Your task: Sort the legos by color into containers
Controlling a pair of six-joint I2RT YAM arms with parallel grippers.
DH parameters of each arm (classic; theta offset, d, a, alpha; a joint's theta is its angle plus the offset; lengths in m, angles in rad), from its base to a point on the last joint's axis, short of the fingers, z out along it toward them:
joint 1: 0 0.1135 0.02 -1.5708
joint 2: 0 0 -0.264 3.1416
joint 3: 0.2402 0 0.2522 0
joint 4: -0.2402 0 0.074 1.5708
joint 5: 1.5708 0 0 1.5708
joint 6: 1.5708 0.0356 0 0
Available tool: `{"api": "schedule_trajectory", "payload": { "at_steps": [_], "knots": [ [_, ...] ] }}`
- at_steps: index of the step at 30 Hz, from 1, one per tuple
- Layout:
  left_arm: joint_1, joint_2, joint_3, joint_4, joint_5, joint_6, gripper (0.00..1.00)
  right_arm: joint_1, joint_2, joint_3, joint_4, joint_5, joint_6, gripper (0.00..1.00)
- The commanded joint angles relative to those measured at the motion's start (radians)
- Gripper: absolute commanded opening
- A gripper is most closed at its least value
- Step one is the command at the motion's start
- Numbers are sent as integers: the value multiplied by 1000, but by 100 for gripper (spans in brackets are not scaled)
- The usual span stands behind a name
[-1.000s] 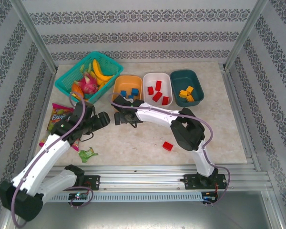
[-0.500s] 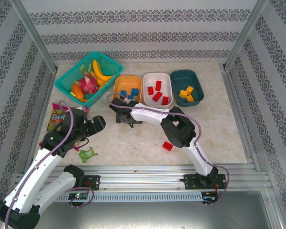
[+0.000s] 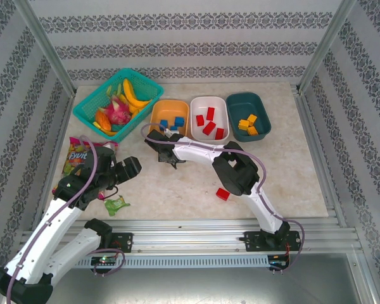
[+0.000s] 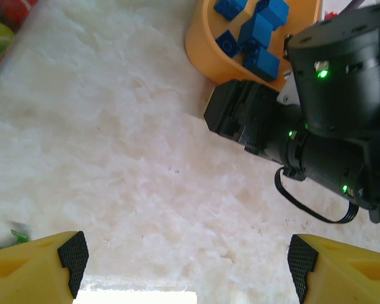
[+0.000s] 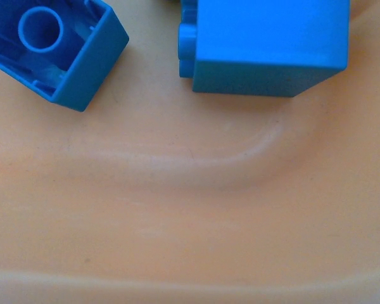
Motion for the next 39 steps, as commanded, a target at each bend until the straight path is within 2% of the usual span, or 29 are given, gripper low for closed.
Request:
{"api": "schedule_trajectory", "payload": {
  "at_steps": [1,7,13,19,22,25,29,34,39],
  "knots": [
    [-2,-22,-8,-41,43,29,85,4,-53,-53,56,-33,-7,58],
    [-3,-56,-15,-86,107,39,86,19,-219,-211,46,-130,40,56],
    [-4,26,-24,82,227,43,87,-13,-461,-331,-1,-132,-15,56],
    [-32,320,106,287,245,72,87,-170,-618,-340,-85,-114,-136,56],
    [-49,468,183,377,261,86,87,-300,-642,-322,-112,-123,-204,56],
    [-72,609,287,443,282,93,87,-452,-607,-281,-118,-202,-256,56],
    [-107,781,417,487,305,95,88,-605,-457,-134,-157,-270,-328,56],
    [-129,939,539,524,306,80,88,-719,-227,112,-215,-320,-340,57],
    [-133,1064,667,519,300,81,88,-761,7,397,-300,-333,-341,57]
  ]
}}
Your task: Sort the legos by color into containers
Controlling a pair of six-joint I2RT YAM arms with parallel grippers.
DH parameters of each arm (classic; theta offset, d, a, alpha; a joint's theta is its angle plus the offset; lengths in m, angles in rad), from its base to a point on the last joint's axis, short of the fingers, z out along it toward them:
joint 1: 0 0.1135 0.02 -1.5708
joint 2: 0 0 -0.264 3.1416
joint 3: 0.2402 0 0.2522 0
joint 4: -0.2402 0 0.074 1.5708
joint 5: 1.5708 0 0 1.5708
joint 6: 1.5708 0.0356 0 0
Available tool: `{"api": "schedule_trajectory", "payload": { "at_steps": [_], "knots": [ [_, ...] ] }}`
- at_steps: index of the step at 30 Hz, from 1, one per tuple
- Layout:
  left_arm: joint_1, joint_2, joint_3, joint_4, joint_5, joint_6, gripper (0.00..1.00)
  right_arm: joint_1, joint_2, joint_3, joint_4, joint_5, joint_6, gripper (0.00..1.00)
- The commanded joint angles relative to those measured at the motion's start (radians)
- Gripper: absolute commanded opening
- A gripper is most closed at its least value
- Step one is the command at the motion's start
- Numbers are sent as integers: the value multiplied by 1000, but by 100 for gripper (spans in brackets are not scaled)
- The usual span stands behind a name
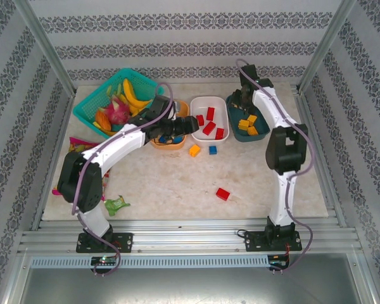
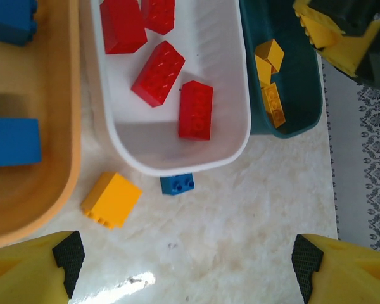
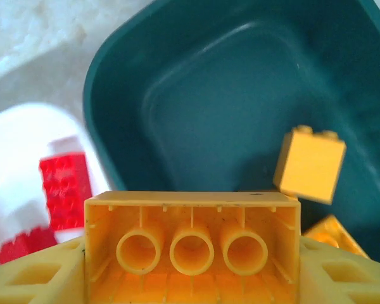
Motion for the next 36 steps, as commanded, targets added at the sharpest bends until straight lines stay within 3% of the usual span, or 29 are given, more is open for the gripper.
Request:
{"api": "schedule_trajectory", "payload": {
  "at_steps": [1,8,19,29,32,36],
  "knots": [
    [-10,60,97,33,3,14,88,-11,127,168,-112,-34,-19,57],
    [-31,175,247,-32,-3,58,88,-39,334,416,-193,-42,22,58],
    [-44,195,280,-74,-10,78,88,-54,362,423,-192,-60,65,74],
    [-83,142,273,-191,-27,201,87,-33,136,364,-128,-29,50,77],
    [-125,108,232,-257,-38,292,87,-1,2,253,-69,-12,21,77],
    [-154,31,96,-252,-27,334,87,59,-248,-49,62,-14,-3,76]
  ]
}}
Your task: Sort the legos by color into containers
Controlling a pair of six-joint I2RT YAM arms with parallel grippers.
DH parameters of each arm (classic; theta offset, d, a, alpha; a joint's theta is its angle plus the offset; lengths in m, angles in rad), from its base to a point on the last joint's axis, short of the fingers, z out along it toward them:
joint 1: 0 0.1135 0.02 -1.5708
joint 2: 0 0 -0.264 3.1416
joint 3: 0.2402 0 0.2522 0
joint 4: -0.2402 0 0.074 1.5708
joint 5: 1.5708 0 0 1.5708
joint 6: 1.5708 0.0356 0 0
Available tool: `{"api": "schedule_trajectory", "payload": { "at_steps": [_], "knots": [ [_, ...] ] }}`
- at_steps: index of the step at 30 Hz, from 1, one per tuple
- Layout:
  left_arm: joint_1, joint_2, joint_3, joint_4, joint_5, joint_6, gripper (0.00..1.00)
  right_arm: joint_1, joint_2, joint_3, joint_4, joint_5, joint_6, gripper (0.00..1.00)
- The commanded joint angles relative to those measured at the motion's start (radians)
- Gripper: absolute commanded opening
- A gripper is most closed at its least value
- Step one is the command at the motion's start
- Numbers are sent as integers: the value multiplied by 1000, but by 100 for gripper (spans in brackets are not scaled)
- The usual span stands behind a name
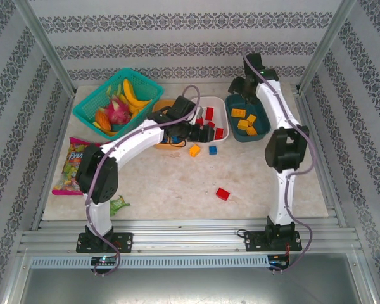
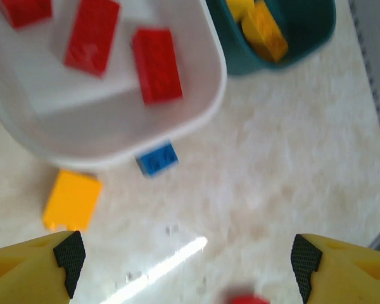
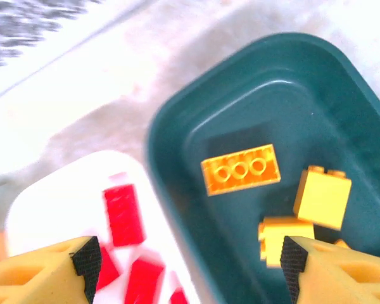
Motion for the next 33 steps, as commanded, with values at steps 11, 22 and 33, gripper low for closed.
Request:
{"api": "schedule_trajectory", "payload": {
  "at_steps": [11,22,33],
  "knots": [
    [-187,-94,-206,35,-241,-49,77,173,-867,-1016,289,-49,77,74],
    [-311,249,87,-68,-560,-386,76,215,-1318,-1327,165,-106,167,73],
    [-313,474,267,-82,-732,-485,77,214,-1483,-1349,91,-140,171,75]
  ]
}}
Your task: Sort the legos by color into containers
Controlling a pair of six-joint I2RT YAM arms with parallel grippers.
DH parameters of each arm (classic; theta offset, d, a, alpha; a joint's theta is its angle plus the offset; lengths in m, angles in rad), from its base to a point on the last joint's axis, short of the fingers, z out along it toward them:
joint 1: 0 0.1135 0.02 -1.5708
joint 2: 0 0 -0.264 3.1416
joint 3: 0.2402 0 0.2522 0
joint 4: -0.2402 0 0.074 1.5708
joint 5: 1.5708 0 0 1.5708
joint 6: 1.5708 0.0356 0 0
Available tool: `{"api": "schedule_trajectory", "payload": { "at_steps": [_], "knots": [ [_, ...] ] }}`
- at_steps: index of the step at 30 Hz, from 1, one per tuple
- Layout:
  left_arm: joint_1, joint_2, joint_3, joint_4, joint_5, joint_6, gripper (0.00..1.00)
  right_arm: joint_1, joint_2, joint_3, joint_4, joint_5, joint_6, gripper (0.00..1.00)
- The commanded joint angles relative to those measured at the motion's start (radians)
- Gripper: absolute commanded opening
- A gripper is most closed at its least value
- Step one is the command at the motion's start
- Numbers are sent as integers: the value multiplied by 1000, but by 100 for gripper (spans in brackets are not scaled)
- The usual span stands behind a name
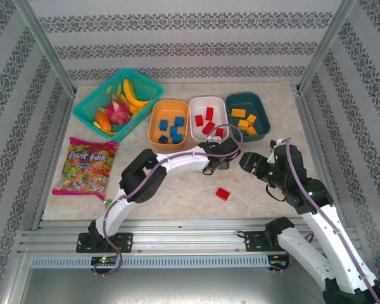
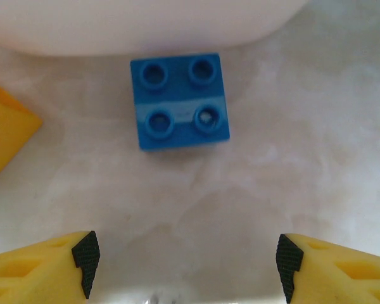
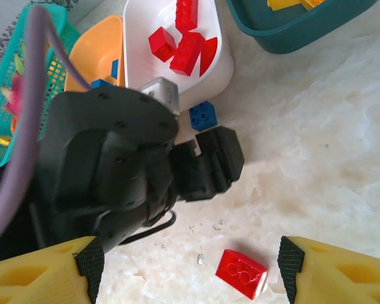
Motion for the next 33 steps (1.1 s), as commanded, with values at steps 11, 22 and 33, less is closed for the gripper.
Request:
{"api": "schedule_trajectory", "payload": {
  "at_steps": [11,22,33],
  "knots": [
    [23,170,185,-106,-190,-120,73,6,-2,-26,7,-87,12,75],
    [38,212,224,-76,-198,-88,52,-22,-63,-75,13,-131,39,76],
    [52,219,246,-72,-202,-45,33,-25,-68,-78,-2,-125,39,76]
  ]
}}
